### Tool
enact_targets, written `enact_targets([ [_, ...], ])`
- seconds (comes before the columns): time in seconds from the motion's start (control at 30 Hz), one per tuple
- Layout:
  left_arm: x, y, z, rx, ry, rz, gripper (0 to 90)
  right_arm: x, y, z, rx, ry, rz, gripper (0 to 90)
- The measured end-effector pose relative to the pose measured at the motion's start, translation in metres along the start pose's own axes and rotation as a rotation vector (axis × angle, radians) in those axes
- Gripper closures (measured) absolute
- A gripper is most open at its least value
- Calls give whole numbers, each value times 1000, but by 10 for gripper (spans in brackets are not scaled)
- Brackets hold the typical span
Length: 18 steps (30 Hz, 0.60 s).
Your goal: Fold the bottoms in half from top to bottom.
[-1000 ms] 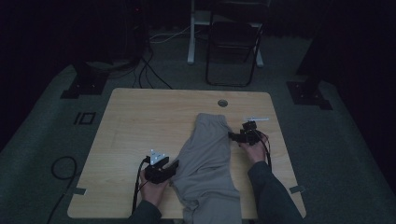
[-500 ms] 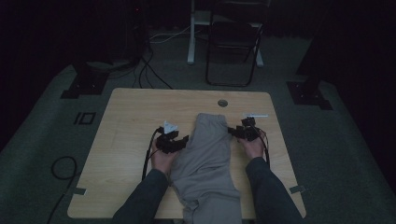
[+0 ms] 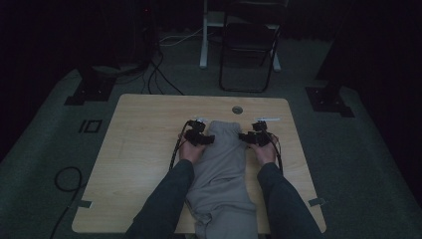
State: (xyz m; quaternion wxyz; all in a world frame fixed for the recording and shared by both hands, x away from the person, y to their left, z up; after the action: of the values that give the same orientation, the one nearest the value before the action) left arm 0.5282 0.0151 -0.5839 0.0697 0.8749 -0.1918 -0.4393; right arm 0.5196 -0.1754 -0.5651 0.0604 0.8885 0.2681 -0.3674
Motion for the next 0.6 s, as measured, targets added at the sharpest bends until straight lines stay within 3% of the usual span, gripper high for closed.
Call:
enact_targets([
  [0.1,5,0,-2,-10,-14,1,391,7,4,-3,7,-3,16,432],
  [0.17,8,-1,0,10,-38,-12,394,18,8,-6,35,-26,23,421],
  [0.27,9,-1,0,31,-33,-34,406,31,5,-8,44,-62,28,413],
  [0.33,9,-1,1,34,-31,-42,416,37,-1,-11,10,-68,37,415],
  [0.4,9,-2,1,44,-27,-52,445,43,-4,-7,-28,-112,62,422],
  [0.47,8,-1,3,87,-14,-88,487,46,-6,-6,-75,-119,103,430],
  [0.53,7,1,4,79,-10,-67,615,46,-7,-5,-126,-134,157,537],
  [0.6,7,5,5,78,-24,-44,751,45,-13,-4,-129,-132,144,687],
])
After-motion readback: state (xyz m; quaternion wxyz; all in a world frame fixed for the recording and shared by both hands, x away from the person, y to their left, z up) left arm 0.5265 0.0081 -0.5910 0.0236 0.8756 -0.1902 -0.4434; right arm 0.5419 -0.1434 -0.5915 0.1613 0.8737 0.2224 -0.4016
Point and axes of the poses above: each handheld gripper's, and its own axes: x roughly forward along the jaws, z roughly out of its underside, y roughly to its right, the point moved 8 cm from there along x, roughly forward along the jaws, and after that the axes turned 14 degrees about -x, right-handed, at the moved point
